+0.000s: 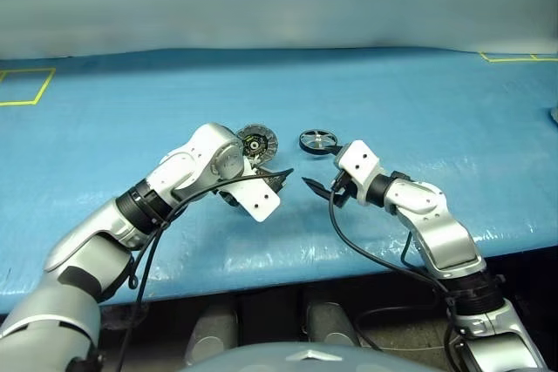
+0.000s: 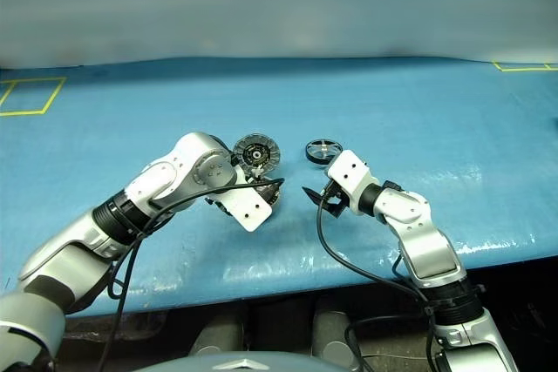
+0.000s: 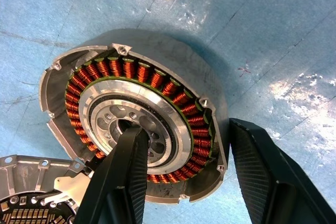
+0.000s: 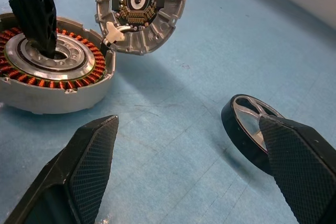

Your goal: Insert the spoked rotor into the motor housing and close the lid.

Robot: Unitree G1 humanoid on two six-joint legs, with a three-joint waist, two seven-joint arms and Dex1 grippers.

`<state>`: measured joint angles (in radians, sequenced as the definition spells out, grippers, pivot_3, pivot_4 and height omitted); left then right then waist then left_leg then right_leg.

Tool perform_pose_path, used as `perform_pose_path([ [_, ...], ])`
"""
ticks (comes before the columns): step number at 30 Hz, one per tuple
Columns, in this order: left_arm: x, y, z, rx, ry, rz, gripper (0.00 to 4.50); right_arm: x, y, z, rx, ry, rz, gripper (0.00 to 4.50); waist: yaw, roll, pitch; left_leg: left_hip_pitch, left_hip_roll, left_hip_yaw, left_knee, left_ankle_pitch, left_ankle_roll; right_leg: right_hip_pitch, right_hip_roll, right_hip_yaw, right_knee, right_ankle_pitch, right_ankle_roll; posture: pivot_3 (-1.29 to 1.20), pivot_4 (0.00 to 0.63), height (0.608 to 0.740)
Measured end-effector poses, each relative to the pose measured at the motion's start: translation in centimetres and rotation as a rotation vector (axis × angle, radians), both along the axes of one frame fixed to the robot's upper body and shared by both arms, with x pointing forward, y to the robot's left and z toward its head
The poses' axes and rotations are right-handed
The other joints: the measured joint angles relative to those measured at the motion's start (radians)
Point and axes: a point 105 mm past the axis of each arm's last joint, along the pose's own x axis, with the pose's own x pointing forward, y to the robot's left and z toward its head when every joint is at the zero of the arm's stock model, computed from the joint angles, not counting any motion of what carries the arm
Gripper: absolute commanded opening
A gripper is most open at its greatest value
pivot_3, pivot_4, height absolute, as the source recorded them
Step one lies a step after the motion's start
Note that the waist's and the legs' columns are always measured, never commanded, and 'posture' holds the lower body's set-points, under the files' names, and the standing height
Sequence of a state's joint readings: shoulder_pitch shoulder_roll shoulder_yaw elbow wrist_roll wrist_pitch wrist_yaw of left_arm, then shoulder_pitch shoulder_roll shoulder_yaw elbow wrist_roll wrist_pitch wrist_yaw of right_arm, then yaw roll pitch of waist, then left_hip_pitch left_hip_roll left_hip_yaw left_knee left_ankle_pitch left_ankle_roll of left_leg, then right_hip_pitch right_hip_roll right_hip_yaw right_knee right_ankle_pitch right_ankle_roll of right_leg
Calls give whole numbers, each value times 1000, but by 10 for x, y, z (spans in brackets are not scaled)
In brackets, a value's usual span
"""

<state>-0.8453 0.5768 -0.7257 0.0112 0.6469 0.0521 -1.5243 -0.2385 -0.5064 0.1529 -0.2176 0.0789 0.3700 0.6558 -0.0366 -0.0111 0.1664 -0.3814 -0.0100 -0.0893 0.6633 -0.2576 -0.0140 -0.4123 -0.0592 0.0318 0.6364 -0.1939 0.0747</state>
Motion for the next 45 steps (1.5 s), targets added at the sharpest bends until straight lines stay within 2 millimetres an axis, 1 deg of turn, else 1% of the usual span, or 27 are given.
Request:
perform_pose_path([
  [1, 0, 0, 0, -2, -1, 0, 3691, 0, 0, 1, 0, -3, 2, 4500, 0, 0, 0, 0, 0, 0, 0, 0, 0, 0, 0, 0, 0, 0, 0, 0, 150, 740],
  [3, 0, -3, 1, -19, -3, 6, 4400, 1, 1, 2, -2, -7, 4, 4500, 0, 0, 0, 0, 0, 0, 0, 0, 0, 0, 0, 0, 1, 0, 0, 0, 150, 740],
  [4, 0, -6, 3, -37, -6, 16, 4487, 1, 2, 2, -3, -9, 6, 4500, 0, 0, 0, 0, 0, 0, 1, 0, 0, 0, 0, 0, 1, 0, 0, 0, 150, 740],
  [7, -2, -9, 7, -70, 10, 38, 4487, 0, 4, 3, -1, -16, 15, 4500, 0, 0, 0, 1, 0, 1, 1, 0, 0, 0, 0, 1, 3, -1, 0, 0, 150, 740],
  [8, -4, -6, 9, -83, 30, 60, 4487, 1, 4, 3, -1, -17, 17, 4500, -2, 0, 0, 2, 0, 1, 1, 0, 0, 0, 0, 1, 4, -1, -1, 0, 150, 740],
  [10, -15, 8, 14, -107, 93, 112, 4487, 1, 4, 2, 0, -13, 15, 4500, -11, 0, 0, 3, 1, 2, 0, 0, 0, -1, 2, 3, 6, -2, -3, 0, 150, 740],
  [12, -17, 18, 18, -125, 119, 161, 4487, 2, 3, 1, 0, -9, 12, 4500, -12, 0, 0, 4, 2, 1, 0, 0, 0, -1, 2, 3, 7, -3, -4, 0, 150, 740],
  [15, -31, 32, 21, -171, 178, 216, 4487, 1, 4, 1, 12, -2, 14, 4500, -15, 0, 0, 4, 2, 1, -1, 0, 0, -1, 2, 3, 7, -3, -4, 0, 150, 740],
  [18, -44, 38, 19, -242, 273, 268, 4487, -1, 5, -2, 35, 17, 21, 4500, -14, 0, 0, 4, 2, 2, 0, 0, 0, -1, 2, 3, 7, -3, -4, 0, 150, 740],
  [20, -48, 38, 20, -355, 317, 315, 4487, -5, 7, -5, 66, 44, 33, 4500, -11, 0, 0, 4, 2, 1, 0, 0, 0, 0, 2, 3, 6, -3, -4, 0, 150, 740],
  [22, -46, 39, 19, -535, 342, 419, 4487, -10, 9, -12, 103, 91, 39, 4500, -11, 0, 0, 4, 2, 2, 0, 0, 0, 0, 2, 3, 6, -3, -4, 0, 150, 740],
  [23, -45, 39, 18, -561, 348, 442, 4487, -12, 9, -14, 108, 100, 42, 4500, -10, -1, 1, 4, 2, 1, 0, 0, 0, 0, 2, 3, 7, -3, -4, 0, 150, 740],
  [25, -42, 37, 16, -732, 358, 541, 4487, -13, 10, -15, 122, 109, 44, 4500, -9, -1, 0, 5, 2, 2, 0, 0, 0, 0, 2, 4, 6, -3, -4, 0, 150, 740],
  [29, -41, 42, 6, -906, 352, 685, 4487, -17, 8, -20, 127, 127, 37, 4500, -9, -1, 1, 5, 2, 2, 0, 0, 0, 0, 2, 4, 7, -3, -4, 0, 150, 740],
  [32, -41, 51, -2, -1066, 332, 814, 4487, -24, 8, -23, 143, 147, 40, 4500, -7, -1, 0, 6, 2, 2, -1, 0, 0, 0, 2, 4, 6, -3, -4, 0, 150, 740],
  [34, -43, 60, -11, -1093, 305, 881, 4487, -27, 8, -27, 144, 164, 35, 4500, -4, -1, 0, 5, 2, 2, -1, 0, 0, 0, 2, 4, 7, -3, -4, 0, 150, 740],
  [36, -40, 68, -13, -1111, 260, 924, 4487, -28, 7, -28, 144, 169, 33, 4500, -1, -1, 1, 6, 2, 2, 0, 0, 0, 0, 2, 4, 6, -4, -6, 0, 150, 740],
  [39, -32, 78, -8, -1152, 161, 958, 4487, -28, 7, -26, 144, 158, 27, 4500, 3, -1, 0, 6, 2, 2, 0, 1, -1, 0, 2, 5, 6, -4, -6, 0, 150, 740],
  [42, -18, 85, -1, -1236, 75, 1014, 4487, -28, 7, -26, 145, 159, 21, 4500, 4, -1, 0, 6, 1, 3, 0, 1, -1, 1, 2, 5, 6, -4, -6, 0, 150, 740],
  [45, -12, 87, 2, -1275, 22, 1046, 4487, -29, 7, -27, 145, 168, 20, 4500, 3, -1, 0, 6, 1, 3, -1, 1, -1, 0, 2, 6, 6, -3, -5, 0, 150, 740],
])
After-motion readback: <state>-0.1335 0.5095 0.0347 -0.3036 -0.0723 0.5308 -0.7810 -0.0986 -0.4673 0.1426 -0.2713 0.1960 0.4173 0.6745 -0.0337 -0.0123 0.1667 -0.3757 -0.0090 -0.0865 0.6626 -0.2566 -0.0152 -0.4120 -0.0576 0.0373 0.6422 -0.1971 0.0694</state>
